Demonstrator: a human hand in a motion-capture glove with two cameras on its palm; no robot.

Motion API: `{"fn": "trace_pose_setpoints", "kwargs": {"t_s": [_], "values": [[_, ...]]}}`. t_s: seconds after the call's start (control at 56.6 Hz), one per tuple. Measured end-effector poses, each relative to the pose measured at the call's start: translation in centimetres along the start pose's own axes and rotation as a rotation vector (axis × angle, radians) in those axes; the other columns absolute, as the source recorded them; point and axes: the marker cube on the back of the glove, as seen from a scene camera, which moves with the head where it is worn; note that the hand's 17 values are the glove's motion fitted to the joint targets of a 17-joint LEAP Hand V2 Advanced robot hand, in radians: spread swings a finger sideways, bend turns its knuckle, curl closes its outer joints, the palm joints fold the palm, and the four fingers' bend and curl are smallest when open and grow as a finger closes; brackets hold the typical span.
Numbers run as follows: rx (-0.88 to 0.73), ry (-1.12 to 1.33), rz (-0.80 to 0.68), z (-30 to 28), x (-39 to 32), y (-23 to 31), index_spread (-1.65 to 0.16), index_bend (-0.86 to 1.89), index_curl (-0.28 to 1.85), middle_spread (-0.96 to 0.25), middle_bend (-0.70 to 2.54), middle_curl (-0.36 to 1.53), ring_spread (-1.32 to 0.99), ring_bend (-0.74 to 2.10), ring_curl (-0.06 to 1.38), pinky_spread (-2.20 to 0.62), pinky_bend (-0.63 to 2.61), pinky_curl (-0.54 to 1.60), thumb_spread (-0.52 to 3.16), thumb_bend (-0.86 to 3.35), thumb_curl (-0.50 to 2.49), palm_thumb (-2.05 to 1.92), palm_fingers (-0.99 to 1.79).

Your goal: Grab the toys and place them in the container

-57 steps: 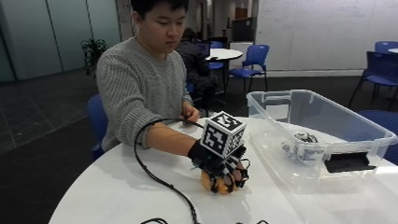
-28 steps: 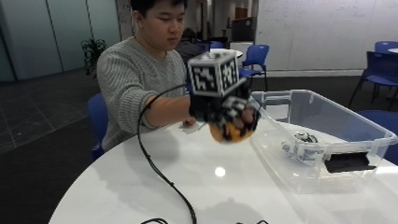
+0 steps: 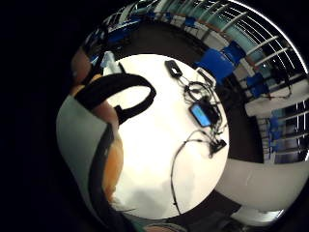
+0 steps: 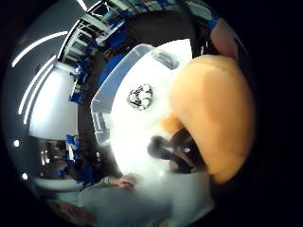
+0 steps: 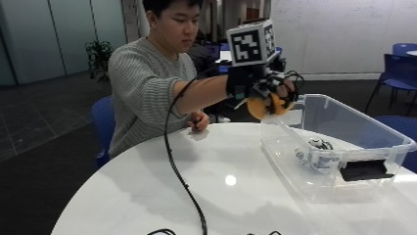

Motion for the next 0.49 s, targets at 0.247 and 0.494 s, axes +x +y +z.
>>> {"fn": "trace_pose_setpoints", "kwargs": {"t_s": [0.247, 0.494], "values": [[-0.069, 0.024, -0.234, 6.5, -18.9, -4.1, -0.45, 0.14, 0.61, -0.29, 0.34, 0.67, -0.47, 0.81, 0.54, -0.38, 1.20, 0.38, 0.93, 0.01, 0.92, 0.54, 0.67], [-0.144, 0.031, -0.371, 10.0, -23.1, -5.3, -0.45, 0.13, 0.61, -0.29, 0.32, 0.71, -0.45, 0.85, 0.56, -0.37, 1.22, 0.38, 1.00, 0.00, 0.96, 0.51, 0.62]]}}
